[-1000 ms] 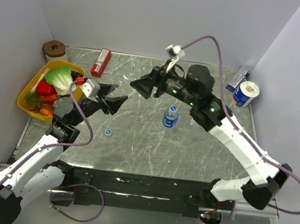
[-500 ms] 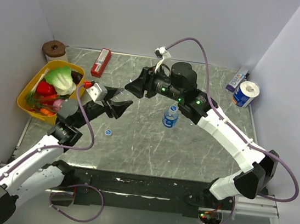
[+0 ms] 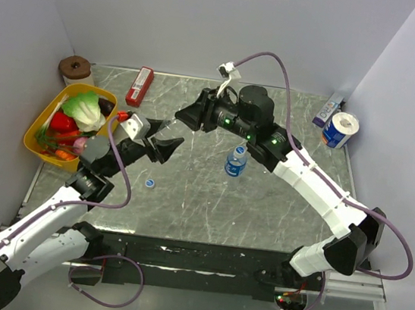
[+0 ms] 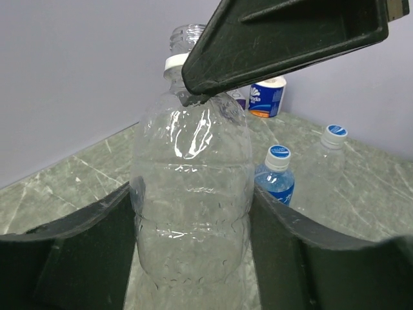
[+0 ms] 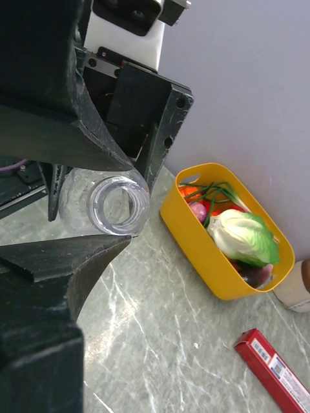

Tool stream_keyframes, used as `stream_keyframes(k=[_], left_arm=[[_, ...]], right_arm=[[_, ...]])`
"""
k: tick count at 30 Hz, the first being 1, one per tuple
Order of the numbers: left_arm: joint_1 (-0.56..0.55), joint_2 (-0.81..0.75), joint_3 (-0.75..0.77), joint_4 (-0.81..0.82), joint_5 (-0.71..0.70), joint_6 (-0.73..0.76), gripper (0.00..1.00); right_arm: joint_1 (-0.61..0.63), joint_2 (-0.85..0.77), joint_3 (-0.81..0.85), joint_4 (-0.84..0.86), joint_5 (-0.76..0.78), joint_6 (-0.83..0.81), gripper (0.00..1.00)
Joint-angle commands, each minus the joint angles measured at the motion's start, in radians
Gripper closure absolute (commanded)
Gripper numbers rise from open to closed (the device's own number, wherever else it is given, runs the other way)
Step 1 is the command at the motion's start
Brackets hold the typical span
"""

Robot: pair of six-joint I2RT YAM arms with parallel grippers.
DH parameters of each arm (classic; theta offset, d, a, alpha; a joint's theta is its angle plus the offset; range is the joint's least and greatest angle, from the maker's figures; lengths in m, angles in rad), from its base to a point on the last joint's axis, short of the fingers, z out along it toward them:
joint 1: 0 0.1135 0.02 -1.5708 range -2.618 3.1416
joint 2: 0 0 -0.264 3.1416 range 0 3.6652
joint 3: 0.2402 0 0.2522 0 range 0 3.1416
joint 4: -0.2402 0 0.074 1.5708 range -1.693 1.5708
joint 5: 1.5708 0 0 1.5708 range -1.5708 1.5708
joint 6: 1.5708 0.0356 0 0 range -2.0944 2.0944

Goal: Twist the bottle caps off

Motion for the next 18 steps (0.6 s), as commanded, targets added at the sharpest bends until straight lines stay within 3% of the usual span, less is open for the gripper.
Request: stream_keyframes(k=[1, 5, 14, 18], left_arm=[[-0.016, 0.006, 0.063, -0.03, 0.014, 0.012, 0.27], [-0.017, 0.005, 0.074, -0.05, 0.025, 0.009, 0.01], [-0.016, 0.017, 0.134, -0.154, -0.016, -0.023, 0.04], [-0.016, -0.031, 0.197, -0.285, -0.047, -0.02, 0.04]], right_arm=[[0.0, -0.033, -0.015, 0.057, 0.025, -0.025, 1.0], [-0.001, -0.036, -0.023, 0.072, 0.027, -0.031, 1.0], [0.0, -0.056, -0.046, 0.096, 0.07, -0.079, 1.0], [0.0, -0.071, -0.038, 0.086, 0.2, -0.163, 1.0]])
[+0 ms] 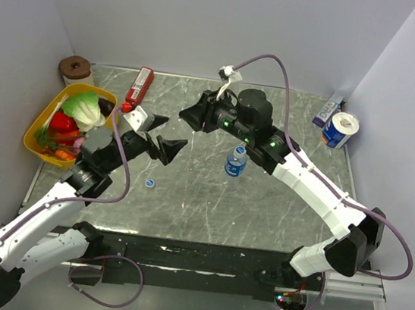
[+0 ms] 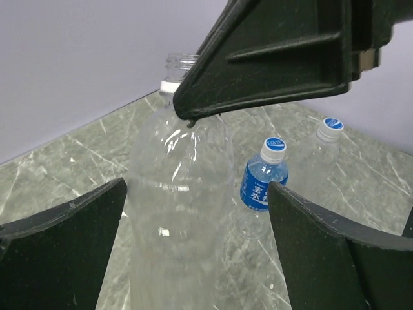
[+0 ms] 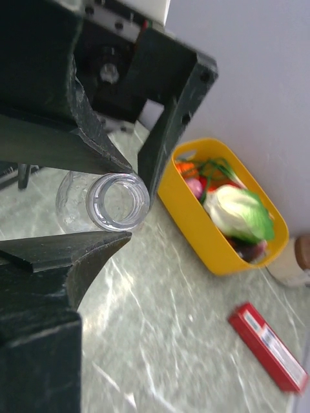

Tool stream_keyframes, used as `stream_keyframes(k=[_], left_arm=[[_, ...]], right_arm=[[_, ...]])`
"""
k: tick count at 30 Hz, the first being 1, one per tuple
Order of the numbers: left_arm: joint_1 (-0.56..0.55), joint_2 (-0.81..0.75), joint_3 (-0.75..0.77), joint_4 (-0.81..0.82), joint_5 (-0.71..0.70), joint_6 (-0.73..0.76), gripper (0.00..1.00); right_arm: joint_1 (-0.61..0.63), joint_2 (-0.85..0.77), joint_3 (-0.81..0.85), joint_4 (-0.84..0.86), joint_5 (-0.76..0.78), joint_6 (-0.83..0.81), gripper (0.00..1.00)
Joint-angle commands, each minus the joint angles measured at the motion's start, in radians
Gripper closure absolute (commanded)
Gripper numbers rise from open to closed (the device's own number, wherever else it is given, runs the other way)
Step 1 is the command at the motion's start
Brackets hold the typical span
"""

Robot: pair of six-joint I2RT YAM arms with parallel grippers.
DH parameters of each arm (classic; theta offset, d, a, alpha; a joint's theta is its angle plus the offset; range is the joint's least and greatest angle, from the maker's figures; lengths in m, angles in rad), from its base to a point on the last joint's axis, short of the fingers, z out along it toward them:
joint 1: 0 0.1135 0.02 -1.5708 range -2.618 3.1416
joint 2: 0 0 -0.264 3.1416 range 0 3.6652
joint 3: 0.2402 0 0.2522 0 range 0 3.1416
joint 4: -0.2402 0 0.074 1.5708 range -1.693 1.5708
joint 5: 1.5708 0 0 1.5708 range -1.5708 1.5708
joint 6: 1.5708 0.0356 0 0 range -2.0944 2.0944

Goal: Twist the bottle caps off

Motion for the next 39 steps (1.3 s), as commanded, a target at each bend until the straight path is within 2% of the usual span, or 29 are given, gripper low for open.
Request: stream_keyframes(k=[1, 5, 7, 10, 11, 13, 14, 16, 17, 19, 24, 33, 39], left_arm=[[-0.003, -0.07, 0.105, -0.129, -0.019, -0.011, 0.04], [0.001, -0.1, 0.245, -0.377, -0.012, 0.049, 0.04], [0.026, -0.109, 0.289, -0.506, -0.083, 0.072, 0.04], [0.16, -0.084, 0.341, -0.593, -0.183, 0.038, 0.04], [0.285, -0.072, 0.359, -0.603, -0.196, 0.018, 0.04], [0.415, -0.022, 0.356, -0.61, -0.153, -0.054, 0.04], [0.519, -0.008, 0.347, -0.596, -0.104, -0.115, 0.04], [0.59, 0.018, 0.309, -0.532, -0.096, -0.173, 0.04], [0.596, 0.018, 0.297, -0.515, -0.175, -0.201, 0.04], [0.601, 0.02, 0.271, -0.478, -0.249, -0.215, 0.04], [0.616, 0.025, 0.266, -0.502, -0.408, -0.172, 0.04], [0.616, 0.017, 0.229, -0.505, -0.452, -0.166, 0.04], [0.616, 0.023, 0.223, -0.507, -0.458, -0.16, 0.04]], right_arm=[[0.0, -0.063, 0.01, 0.044, 0.155, -0.112, 1.0], [0.003, -0.05, 0.016, 0.056, 0.238, -0.21, 1.0], [0.009, -0.037, 0.002, 0.076, 0.27, -0.23, 1.0], [0.054, -0.011, -0.018, 0.108, 0.31, -0.284, 1.0], [0.067, -0.002, -0.021, 0.15, 0.342, -0.314, 1.0], [0.109, 0.028, -0.019, 0.165, 0.365, -0.354, 1.0], [0.123, 0.041, -0.013, 0.174, 0.388, -0.371, 1.0], [0.164, 0.073, -0.007, 0.188, 0.408, -0.426, 1.0], [0.176, 0.085, -0.001, 0.194, 0.414, -0.439, 1.0], [0.205, 0.128, 0.016, 0.191, 0.414, -0.465, 1.0], [0.252, 0.234, 0.102, 0.158, 0.407, -0.506, 1.0], [0.287, 0.43, 0.228, 0.124, 0.391, -0.539, 1.0], [0.287, 0.49, 0.277, 0.119, 0.387, -0.525, 1.0]])
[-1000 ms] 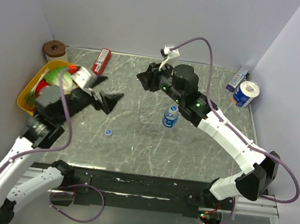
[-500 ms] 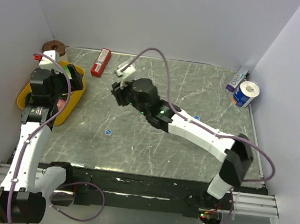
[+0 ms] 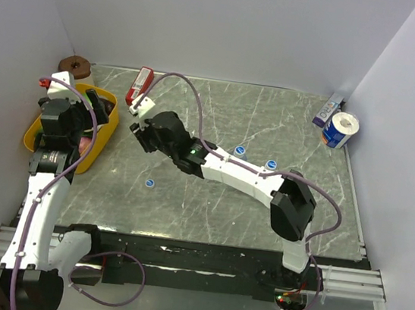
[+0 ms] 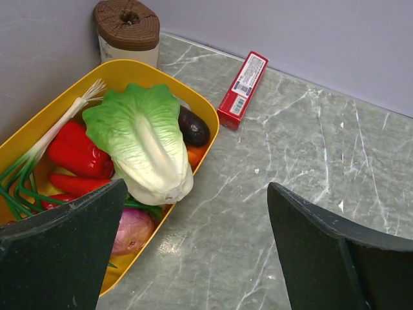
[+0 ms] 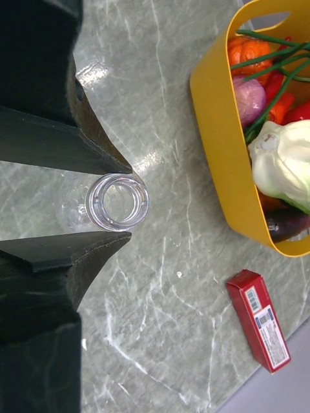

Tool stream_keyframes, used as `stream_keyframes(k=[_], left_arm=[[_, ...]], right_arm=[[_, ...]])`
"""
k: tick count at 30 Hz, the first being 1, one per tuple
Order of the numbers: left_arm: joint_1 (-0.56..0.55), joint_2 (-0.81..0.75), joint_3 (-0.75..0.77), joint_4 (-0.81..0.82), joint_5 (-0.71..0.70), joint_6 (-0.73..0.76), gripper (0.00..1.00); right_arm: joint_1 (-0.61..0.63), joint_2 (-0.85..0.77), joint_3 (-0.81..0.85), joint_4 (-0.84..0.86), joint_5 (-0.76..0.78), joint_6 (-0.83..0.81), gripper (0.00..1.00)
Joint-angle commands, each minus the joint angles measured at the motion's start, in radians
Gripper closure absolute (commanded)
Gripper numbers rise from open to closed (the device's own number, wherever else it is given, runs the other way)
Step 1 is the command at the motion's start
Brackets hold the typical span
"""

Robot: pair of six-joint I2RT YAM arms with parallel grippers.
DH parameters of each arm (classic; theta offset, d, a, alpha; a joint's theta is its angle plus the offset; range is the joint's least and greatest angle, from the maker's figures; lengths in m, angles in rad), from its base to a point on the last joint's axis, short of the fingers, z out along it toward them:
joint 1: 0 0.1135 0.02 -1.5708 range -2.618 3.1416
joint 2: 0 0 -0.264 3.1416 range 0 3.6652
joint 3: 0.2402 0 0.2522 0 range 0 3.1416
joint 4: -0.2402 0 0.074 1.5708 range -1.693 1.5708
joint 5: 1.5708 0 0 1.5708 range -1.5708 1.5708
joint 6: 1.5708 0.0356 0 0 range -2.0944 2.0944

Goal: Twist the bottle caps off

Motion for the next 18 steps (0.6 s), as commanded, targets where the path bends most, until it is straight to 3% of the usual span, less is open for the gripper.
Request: stream_keyframes(k=[1, 18], left_arm=[[0.005, -0.003, 0.0, 0.02, -0.025, -0.003, 0.04], [0.005, -0.003, -0.006, 0.017, -0.014, -0.008, 0.04]], right_arm=[[0.002, 0.024, 0.073, 0.023, 0.009, 0.0, 1.0], [-0.015, 0.036, -0.022, 0.118, 0.035, 0.09, 1.0]])
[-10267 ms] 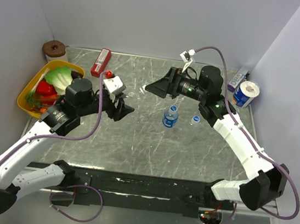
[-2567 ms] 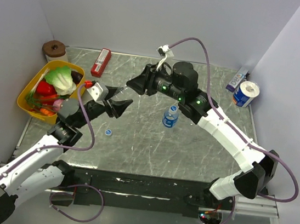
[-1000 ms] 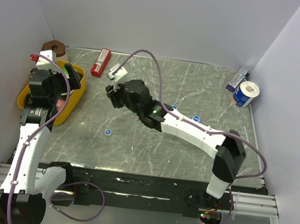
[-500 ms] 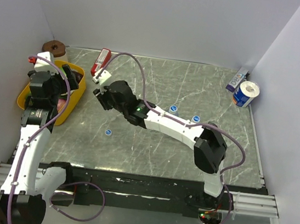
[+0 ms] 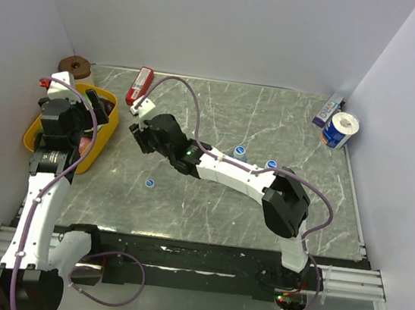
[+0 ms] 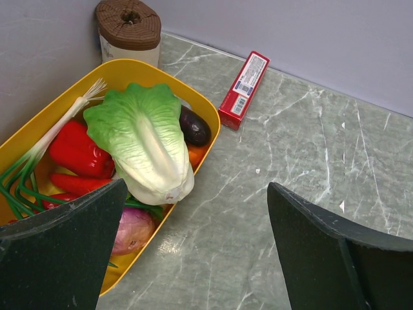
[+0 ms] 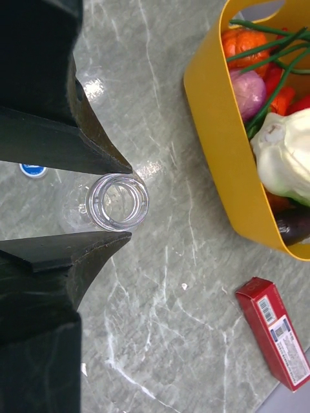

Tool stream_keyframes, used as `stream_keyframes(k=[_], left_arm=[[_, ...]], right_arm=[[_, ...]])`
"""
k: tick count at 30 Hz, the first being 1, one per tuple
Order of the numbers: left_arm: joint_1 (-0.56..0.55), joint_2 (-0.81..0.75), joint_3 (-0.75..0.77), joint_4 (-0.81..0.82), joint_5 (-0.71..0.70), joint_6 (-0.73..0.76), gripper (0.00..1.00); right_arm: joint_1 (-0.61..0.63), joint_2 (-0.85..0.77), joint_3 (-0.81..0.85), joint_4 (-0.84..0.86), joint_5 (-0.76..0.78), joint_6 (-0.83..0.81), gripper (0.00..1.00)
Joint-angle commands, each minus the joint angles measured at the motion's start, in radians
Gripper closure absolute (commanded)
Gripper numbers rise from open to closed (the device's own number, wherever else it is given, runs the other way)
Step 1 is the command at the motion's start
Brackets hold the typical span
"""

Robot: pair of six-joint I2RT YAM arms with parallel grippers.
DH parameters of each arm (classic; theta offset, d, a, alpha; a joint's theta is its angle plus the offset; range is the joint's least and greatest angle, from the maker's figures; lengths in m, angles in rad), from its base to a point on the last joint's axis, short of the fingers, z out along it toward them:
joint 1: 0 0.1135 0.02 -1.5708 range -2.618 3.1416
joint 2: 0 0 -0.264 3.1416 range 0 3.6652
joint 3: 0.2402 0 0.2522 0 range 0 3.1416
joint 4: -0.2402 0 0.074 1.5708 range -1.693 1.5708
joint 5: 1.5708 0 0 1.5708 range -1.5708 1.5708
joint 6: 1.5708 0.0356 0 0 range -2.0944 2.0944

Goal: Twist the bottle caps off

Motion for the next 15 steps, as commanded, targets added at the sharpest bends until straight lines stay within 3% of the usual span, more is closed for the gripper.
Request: stream_keyframes(k=[1, 11, 15], left_arm=[[0.003, -0.005, -0.004, 0.017, -0.007, -0.008, 0.04], [0.003, -0.007, -0.006, 0.019, -0.006, -0.009, 0.04], [0.003, -0.008, -0.006, 0.016, -0.006, -0.006, 0.04]], right_arm=[[-0.01, -0.028, -0.04, 0.084, 0.031, 0.032, 1.0], [-0.016, -0.031, -0.077, 0.095, 0.033, 0.036, 0.99], [-0.016, -0.047, -0.088, 0.098, 0.04, 0.033, 0.85]])
